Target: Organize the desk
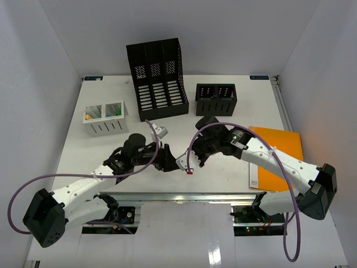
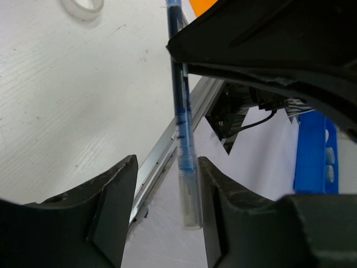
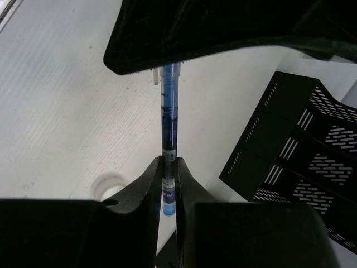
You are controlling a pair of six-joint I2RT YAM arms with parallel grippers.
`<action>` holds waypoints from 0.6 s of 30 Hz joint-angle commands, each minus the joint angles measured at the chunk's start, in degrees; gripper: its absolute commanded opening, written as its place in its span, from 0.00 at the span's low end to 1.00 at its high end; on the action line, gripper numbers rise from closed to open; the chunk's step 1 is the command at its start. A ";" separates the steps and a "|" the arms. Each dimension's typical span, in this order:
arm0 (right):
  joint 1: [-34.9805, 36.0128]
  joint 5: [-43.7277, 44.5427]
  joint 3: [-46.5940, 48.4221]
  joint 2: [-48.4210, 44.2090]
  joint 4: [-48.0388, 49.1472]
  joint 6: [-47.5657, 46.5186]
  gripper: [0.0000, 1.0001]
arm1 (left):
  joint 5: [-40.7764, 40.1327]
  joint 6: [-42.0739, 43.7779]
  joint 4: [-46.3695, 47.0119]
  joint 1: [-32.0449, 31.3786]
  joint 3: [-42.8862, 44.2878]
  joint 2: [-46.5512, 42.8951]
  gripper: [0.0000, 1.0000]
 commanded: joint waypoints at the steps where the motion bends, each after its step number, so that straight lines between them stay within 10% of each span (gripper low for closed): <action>1: 1.35 3.23 -1.96 -0.74 2.34 -1.98 0.08 | 3.51 0.45 1.78 0.28 3.48 2.44 0.53; 11: 2.84 5.56 -2.70 -0.22 3.83 -3.38 0.08 | 7.56 0.32 2.79 0.32 4.53 6.09 0.25; 18: 3.10 5.88 -2.92 -0.33 5.22 -2.77 0.29 | 7.58 -0.88 5.27 0.32 2.71 6.02 0.01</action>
